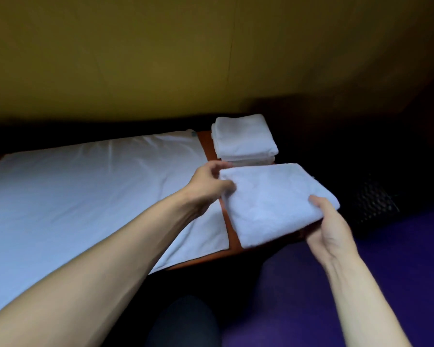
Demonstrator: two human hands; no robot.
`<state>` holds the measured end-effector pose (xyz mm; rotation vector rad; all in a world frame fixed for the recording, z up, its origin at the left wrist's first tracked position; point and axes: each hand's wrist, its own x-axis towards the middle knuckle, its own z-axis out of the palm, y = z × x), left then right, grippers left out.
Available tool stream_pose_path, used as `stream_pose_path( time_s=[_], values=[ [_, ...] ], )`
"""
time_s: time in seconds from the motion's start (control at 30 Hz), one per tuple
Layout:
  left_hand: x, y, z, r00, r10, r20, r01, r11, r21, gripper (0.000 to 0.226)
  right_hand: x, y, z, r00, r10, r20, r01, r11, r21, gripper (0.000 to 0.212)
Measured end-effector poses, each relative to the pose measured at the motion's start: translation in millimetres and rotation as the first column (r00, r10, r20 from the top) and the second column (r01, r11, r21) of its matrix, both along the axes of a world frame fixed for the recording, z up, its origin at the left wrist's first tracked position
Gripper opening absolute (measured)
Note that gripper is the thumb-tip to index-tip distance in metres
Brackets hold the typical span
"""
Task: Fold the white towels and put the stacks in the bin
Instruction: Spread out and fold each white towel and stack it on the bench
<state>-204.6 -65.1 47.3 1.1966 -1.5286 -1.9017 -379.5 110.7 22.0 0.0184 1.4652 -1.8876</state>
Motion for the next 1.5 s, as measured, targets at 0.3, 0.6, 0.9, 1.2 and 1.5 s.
stream_pose_path(
  time_s=[0.3, 0.6, 0.9, 1.2, 1.5],
  values=[
    [-46.7, -1.5, -21.9, 0.827, -0.095, 0.554, 0.456, 0.69, -0.562, 0.061, -32.4, -4.3, -43.8, 0.837, 0.186, -0.515, 0.09, 0.881, 0.465, 0.023],
    [-12.6, 43.2, -70.1, 0.656, -0.158, 0.738, 0.713, 0.452, -0.537, 0.051, -7.3, -5.2, -34.3, 0.351, 0.495, -0.795, 0.341, 0.723, 0.601, 0.045],
    [59.2, 63.1, -93.4, 0.621, -0.035, 0.783, 0.724, 0.409, -0.555, 0.069, 20.9, -16.0, -32.5, 0.22, 0.555, -0.802, 0.37, 0.713, 0.595, 0.035],
    [78.3, 53.3, -107.9, 0.756, -0.008, 0.655, 0.586, 0.454, -0.671, 0.009, 105.7, -63.6, -22.7, 0.091, 0.607, -0.79, -0.009, 0.794, 0.608, 0.034],
    [107.9, 66.1, -73.4, 0.946, 0.203, 0.252, -0.028, 0.828, -0.561, 0.009, 104.9, -121.7, -12.8, 0.354, 0.769, -0.532, -0.192, 0.616, 0.764, 0.039]
  ],
)
